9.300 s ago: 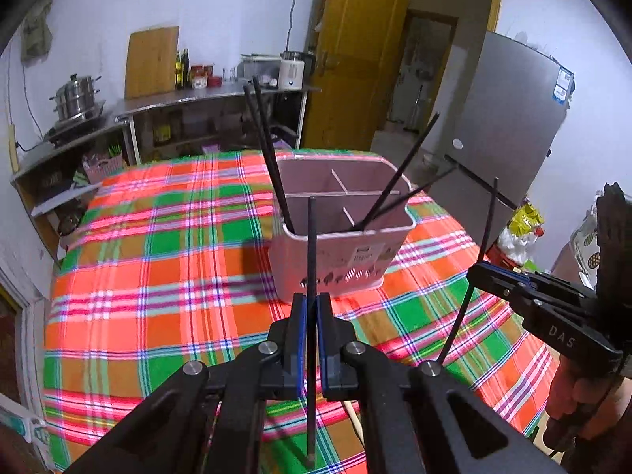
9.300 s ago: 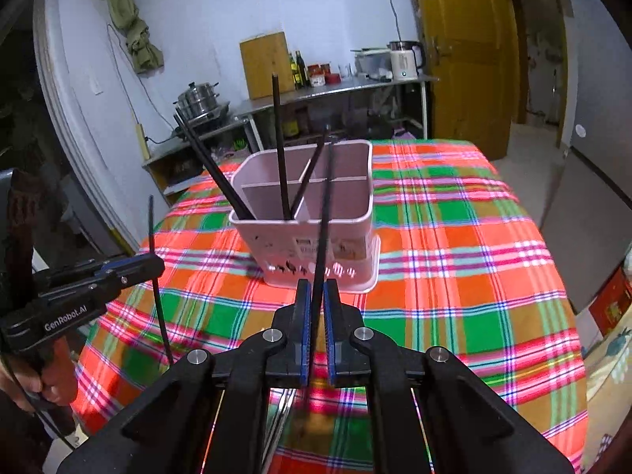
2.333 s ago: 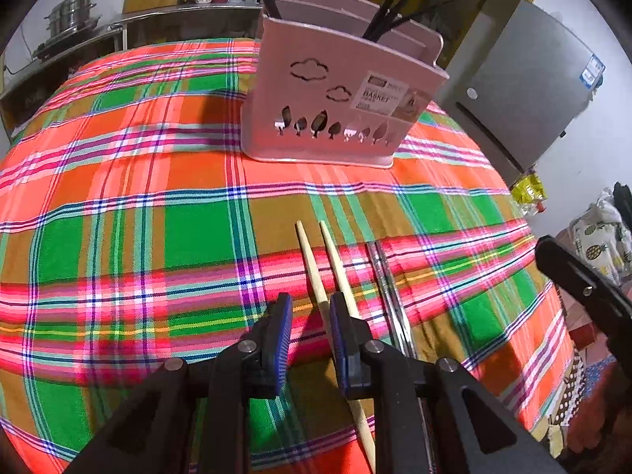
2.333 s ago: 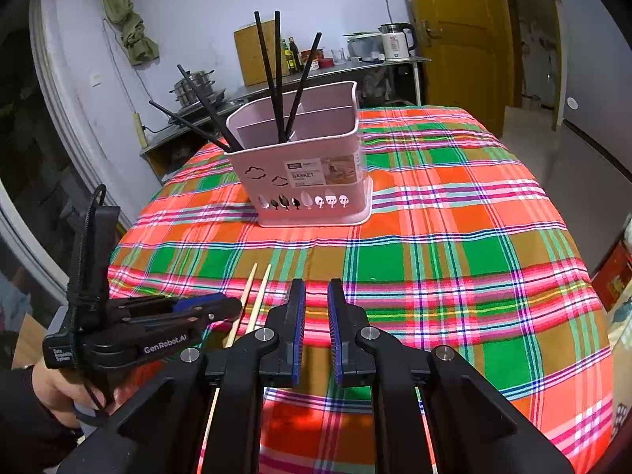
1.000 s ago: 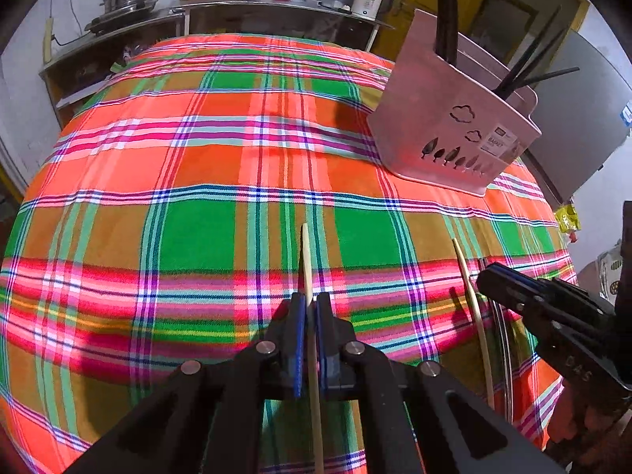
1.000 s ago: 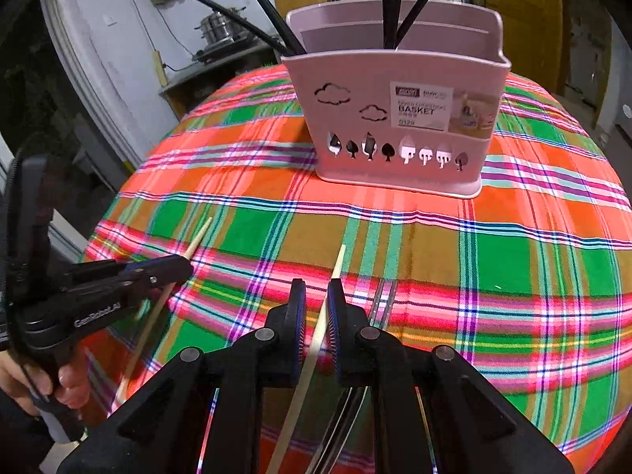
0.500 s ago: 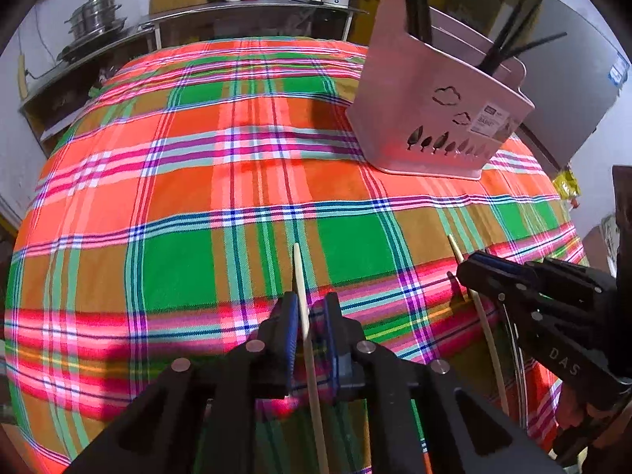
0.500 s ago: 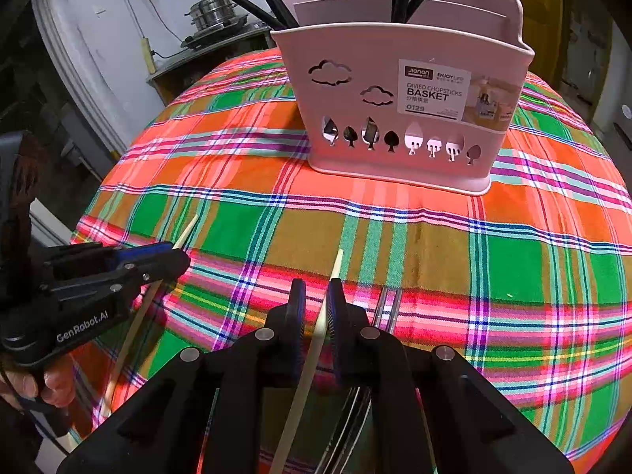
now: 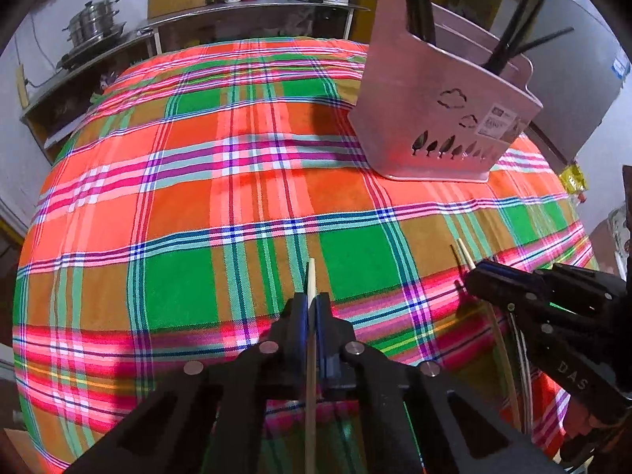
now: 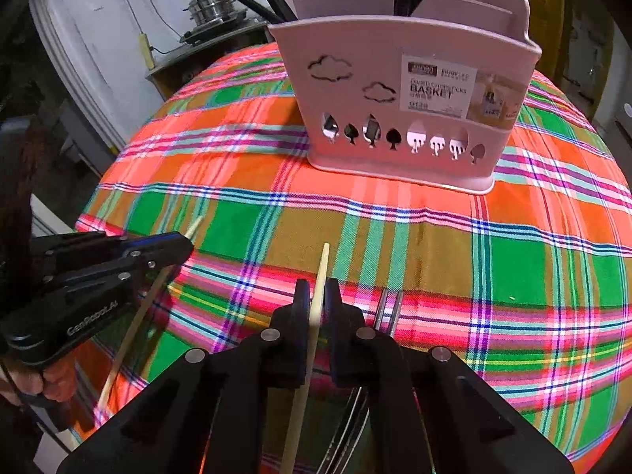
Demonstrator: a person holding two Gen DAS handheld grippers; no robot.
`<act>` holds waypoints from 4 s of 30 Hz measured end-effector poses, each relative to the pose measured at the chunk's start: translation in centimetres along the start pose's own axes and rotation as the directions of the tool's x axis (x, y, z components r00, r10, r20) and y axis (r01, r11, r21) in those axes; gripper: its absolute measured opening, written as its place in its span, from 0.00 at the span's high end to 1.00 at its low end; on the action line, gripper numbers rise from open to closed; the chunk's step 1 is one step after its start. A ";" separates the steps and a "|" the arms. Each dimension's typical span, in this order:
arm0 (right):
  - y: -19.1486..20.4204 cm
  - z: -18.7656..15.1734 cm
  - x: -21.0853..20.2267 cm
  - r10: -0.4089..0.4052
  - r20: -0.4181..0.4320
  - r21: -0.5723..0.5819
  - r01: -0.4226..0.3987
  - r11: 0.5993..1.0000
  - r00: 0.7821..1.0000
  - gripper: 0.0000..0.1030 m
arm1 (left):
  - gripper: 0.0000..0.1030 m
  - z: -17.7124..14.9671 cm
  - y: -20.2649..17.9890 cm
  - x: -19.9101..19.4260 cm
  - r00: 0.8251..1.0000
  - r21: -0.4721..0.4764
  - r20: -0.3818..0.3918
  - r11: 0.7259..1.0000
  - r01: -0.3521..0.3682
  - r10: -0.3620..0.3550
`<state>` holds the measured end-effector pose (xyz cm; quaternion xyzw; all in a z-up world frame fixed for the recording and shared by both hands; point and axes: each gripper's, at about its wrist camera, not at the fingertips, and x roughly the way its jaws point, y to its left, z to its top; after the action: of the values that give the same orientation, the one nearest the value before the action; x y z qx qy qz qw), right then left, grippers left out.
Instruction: Organize utensils
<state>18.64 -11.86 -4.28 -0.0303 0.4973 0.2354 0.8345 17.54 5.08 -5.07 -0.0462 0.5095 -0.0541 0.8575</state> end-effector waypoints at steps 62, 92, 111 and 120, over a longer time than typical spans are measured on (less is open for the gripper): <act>-1.7 4.2 2.6 -0.010 -0.042 0.007 0.011 1.000 0.999 0.89 | 0.96 3.4 2.3 0.4 0.993 -0.077 -0.049 0.992 0.099 -0.103; -1.1 4.8 -1.6 0.028 0.043 -0.023 -0.027 0.999 0.999 0.94 | 0.95 5.5 -0.3 -0.8 1.000 0.079 -0.027 0.997 0.013 -0.010; 0.0 7.2 -10.7 0.046 0.298 -0.043 -0.034 0.998 0.953 0.95 | 0.96 7.9 -3.2 -12.0 0.972 0.121 0.229 0.992 0.021 -0.049; -0.3 6.2 -12.1 0.052 0.321 -0.043 -0.040 0.998 0.946 0.95 | 0.96 6.9 -3.6 -13.2 0.961 0.115 0.266 0.992 0.044 -0.073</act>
<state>19.02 -14.73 8.97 0.0050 0.3505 0.2654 0.8982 17.19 3.55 10.14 -0.0218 0.3830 -0.0999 0.9181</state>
